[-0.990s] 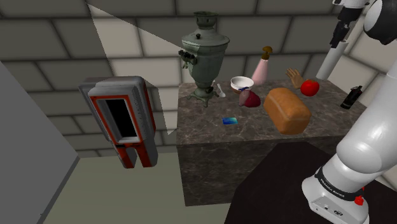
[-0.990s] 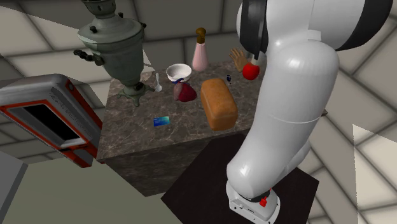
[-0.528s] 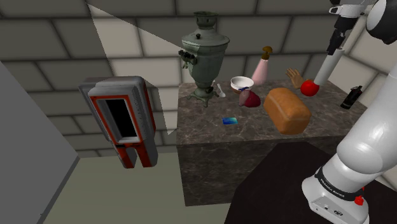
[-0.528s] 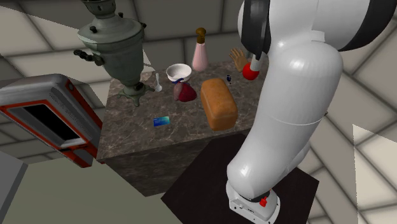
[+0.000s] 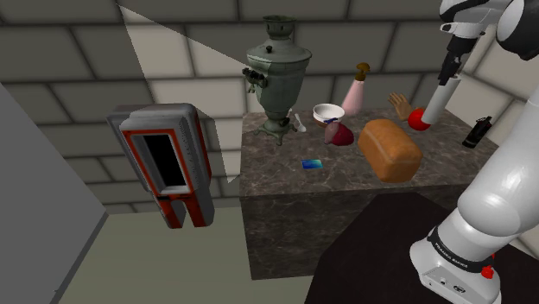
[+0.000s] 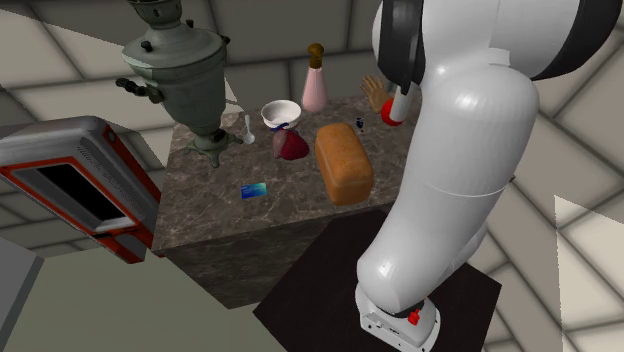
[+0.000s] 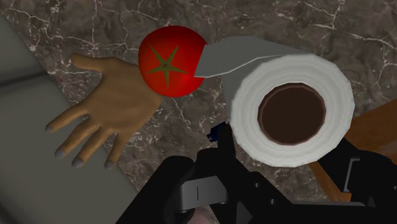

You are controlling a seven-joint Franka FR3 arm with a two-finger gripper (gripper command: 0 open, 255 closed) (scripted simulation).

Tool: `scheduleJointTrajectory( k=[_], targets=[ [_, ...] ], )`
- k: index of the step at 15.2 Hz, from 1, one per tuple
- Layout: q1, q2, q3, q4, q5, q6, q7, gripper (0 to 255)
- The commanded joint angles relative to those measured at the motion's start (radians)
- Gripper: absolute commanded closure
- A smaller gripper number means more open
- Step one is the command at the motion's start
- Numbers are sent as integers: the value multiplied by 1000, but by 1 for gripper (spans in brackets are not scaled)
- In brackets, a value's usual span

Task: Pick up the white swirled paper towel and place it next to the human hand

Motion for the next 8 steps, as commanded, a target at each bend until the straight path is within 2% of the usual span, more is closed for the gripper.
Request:
scheduleJointTrajectory(
  k=[1,8],
  targets=[
    [1,2,1,-26,2,28,-2,255],
    [-2,22,7,-101,21,117,-14,255]
  ],
)
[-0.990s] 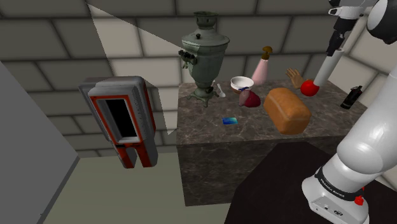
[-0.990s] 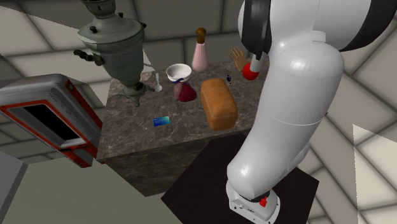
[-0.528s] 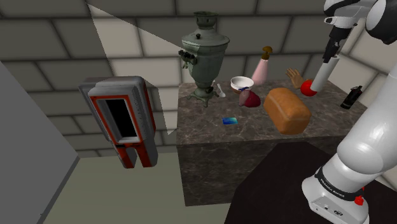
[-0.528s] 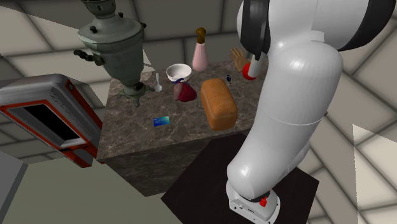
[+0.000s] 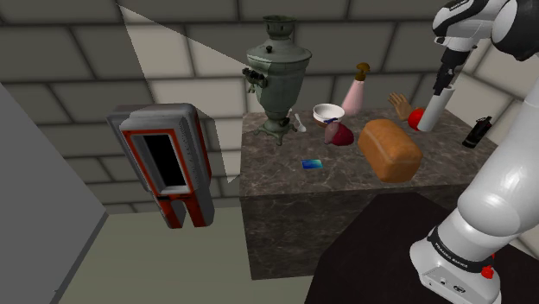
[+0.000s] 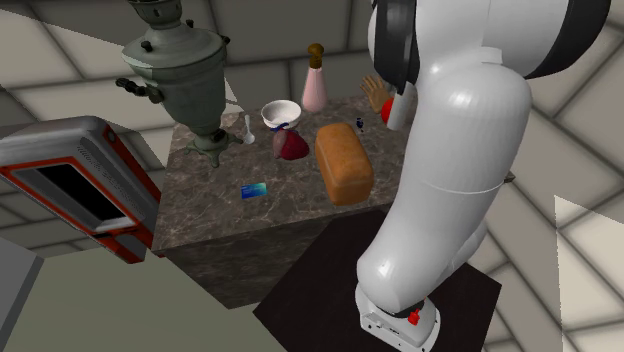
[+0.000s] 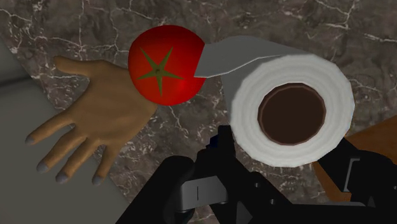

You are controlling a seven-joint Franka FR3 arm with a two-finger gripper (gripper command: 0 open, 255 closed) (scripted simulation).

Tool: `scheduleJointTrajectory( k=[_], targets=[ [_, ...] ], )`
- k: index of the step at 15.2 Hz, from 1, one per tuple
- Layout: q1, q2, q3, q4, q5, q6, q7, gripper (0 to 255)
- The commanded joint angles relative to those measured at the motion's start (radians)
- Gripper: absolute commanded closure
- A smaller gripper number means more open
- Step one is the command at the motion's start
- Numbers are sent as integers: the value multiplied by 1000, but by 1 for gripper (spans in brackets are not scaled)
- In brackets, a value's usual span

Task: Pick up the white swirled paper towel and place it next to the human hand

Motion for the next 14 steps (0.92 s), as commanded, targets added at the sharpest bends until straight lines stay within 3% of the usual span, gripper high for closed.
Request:
scheduleJointTrajectory(
  k=[1,7,14],
  targets=[
    [0,4,2,-24,4,27,-3,255],
    [-7,32,10,-75,31,97,-20,255],
    [-7,32,10,-75,31,97,-20,255]
  ],
)
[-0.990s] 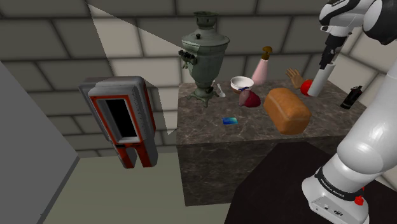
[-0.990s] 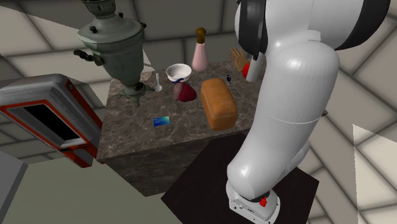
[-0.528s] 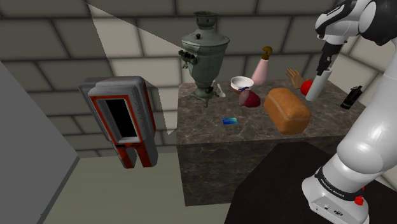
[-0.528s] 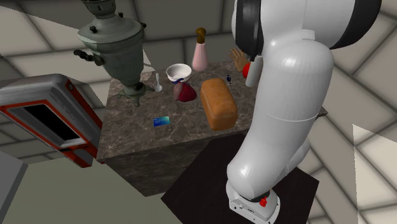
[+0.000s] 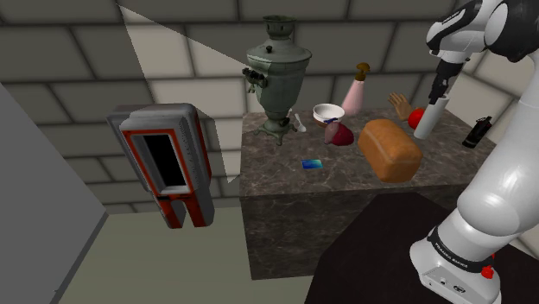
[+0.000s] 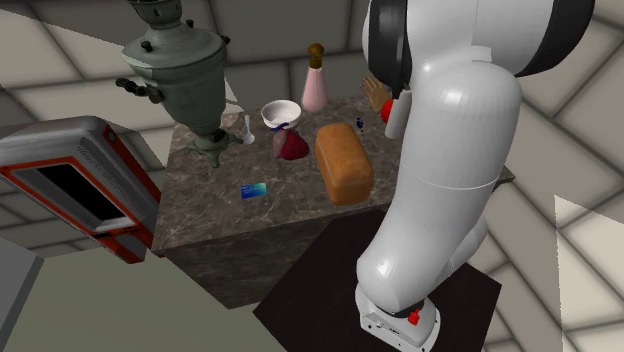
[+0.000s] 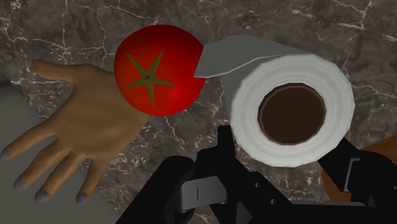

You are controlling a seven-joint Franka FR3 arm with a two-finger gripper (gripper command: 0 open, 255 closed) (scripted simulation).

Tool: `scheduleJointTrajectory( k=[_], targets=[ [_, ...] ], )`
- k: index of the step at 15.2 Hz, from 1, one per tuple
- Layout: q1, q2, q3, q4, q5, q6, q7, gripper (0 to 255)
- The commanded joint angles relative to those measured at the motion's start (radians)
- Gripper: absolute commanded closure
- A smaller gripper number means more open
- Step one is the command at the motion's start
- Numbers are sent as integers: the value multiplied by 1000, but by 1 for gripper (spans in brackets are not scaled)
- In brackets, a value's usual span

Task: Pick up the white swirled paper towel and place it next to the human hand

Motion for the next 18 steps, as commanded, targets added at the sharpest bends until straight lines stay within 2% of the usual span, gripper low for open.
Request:
scheduleJointTrajectory(
  k=[1,6,10,18],
  targets=[
    [0,0,0,0,0,0,0,0],
    [0,0,0,0,0,0,0,0],
    [13,-47,-12,82,-43,-114,29,0],
    [13,-47,-12,82,-43,-114,29,0]
  ],
)
